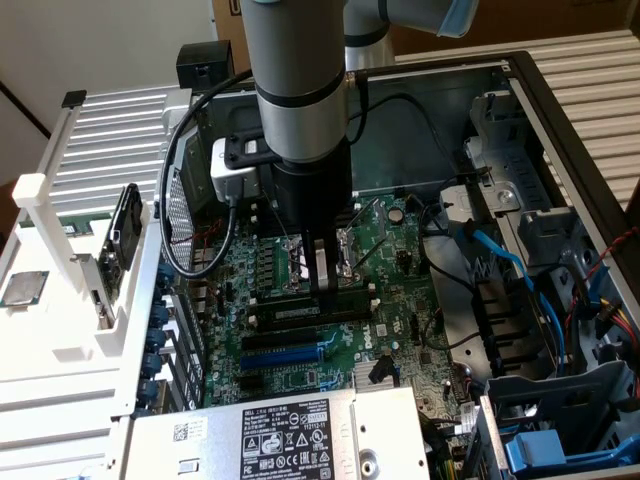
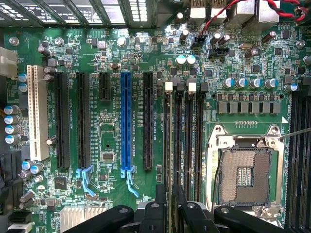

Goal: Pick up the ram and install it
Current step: 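Insert the ram into the slot, then press down the ram until it locks into place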

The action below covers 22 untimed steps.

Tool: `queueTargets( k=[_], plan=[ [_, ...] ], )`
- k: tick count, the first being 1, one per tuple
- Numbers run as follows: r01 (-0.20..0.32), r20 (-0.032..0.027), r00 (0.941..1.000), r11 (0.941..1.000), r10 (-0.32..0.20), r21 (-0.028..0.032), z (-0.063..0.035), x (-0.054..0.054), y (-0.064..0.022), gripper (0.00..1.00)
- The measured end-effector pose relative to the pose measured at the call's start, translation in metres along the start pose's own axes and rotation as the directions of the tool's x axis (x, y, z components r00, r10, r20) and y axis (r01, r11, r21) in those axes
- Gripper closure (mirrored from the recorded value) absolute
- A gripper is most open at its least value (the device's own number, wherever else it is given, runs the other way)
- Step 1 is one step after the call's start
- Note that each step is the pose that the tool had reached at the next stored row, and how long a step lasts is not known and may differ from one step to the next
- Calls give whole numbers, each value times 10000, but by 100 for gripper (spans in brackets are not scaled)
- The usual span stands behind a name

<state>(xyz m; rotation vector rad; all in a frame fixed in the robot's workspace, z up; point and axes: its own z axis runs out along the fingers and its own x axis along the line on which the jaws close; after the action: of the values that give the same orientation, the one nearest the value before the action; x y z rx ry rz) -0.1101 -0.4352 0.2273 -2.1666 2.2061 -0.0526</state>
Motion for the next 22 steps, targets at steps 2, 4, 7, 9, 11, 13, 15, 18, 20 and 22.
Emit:
queueTargets(
  k=[2, 4, 7, 9, 11, 13, 15, 18, 20, 22],
  plan=[
    [0, 0, 10000, 10000, 0, 0, 0, 0, 1, 80],
    [0, -1, 10000, 10000, 0, -1, -6, 0, 4, 80],
    [0, 0, 10000, 10000, 0, 0, -26, 0, 13, 80],
    [0, -1, 10000, 10000, 0, 0, -50, 0, 19, 80],
    [1, -1, 10000, 10000, -1, -1, -76, 0, 24, 80],
    [0, -1, 10000, 10000, 0, 0, -97, 0, 27, 80],
    [1, 0, 10000, 10000, -1, 0, -114, 0, 29, 80],
    [-1, 2, 10000, 10000, 1, 2, -123, -1, 36, 80],
    [0, 0, 10000, 10000, 0, 2, -124, -1, 36, 80],
    [0, 0, 10000, 10000, 0, 3, -124, -1, 36, 80]
  ],
)
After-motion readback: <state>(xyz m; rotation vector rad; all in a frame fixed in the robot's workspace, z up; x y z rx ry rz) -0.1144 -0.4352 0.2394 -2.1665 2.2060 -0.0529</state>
